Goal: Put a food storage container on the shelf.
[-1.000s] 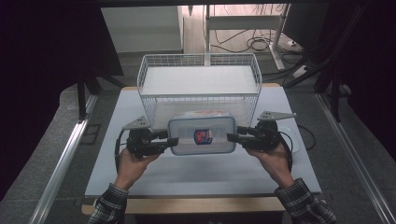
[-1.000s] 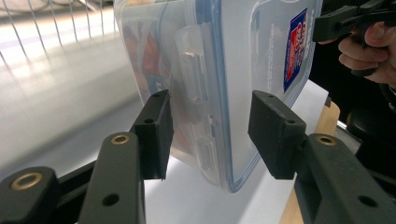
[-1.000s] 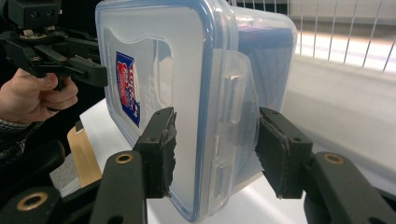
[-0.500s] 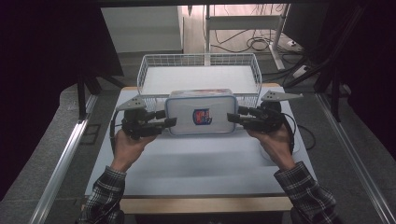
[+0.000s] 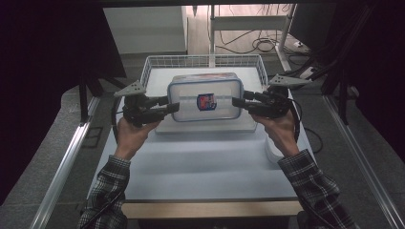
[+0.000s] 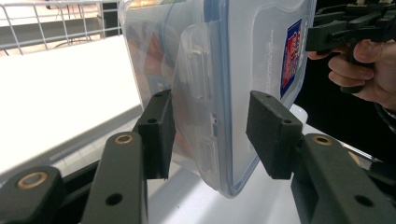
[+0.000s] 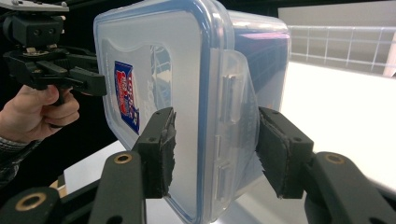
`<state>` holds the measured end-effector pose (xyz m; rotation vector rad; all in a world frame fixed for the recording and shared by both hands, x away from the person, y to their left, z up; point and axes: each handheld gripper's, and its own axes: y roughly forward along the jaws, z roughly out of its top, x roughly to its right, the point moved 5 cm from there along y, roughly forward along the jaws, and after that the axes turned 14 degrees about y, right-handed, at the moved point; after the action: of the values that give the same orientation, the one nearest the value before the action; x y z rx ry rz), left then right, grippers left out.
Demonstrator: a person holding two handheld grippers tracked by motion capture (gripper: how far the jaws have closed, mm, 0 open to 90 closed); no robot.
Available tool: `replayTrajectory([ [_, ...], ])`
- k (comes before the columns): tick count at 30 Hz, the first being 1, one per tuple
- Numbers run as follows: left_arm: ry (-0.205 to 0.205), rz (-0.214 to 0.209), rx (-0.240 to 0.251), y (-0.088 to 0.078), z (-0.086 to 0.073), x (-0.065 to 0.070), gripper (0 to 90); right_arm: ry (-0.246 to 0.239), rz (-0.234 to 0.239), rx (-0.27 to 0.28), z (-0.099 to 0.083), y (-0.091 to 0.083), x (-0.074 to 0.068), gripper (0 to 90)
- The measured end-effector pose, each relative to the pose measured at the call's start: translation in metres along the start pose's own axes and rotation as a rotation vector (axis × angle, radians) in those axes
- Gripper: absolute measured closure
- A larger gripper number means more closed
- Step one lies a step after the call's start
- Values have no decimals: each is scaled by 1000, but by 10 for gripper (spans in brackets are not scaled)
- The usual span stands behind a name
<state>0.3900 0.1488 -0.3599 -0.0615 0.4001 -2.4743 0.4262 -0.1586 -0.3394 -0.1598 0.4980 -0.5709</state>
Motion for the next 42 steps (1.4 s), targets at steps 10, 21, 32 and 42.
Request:
replayTrajectory([
  [10, 9, 28, 32, 4, 15, -17, 525, -25, 15, 36, 23, 10, 9, 489],
  [21, 7, 41, 32, 17, 23, -38, 520, -9, 11, 52, 34, 22, 25, 486],
  [32, -52, 45, 37, 31, 15, -53, 508, 31, -14, 56, 34, 36, 42, 476],
  [42, -44, 78, 23, 38, 17, -53, 491, 30, -88, 55, 36, 42, 46, 404],
])
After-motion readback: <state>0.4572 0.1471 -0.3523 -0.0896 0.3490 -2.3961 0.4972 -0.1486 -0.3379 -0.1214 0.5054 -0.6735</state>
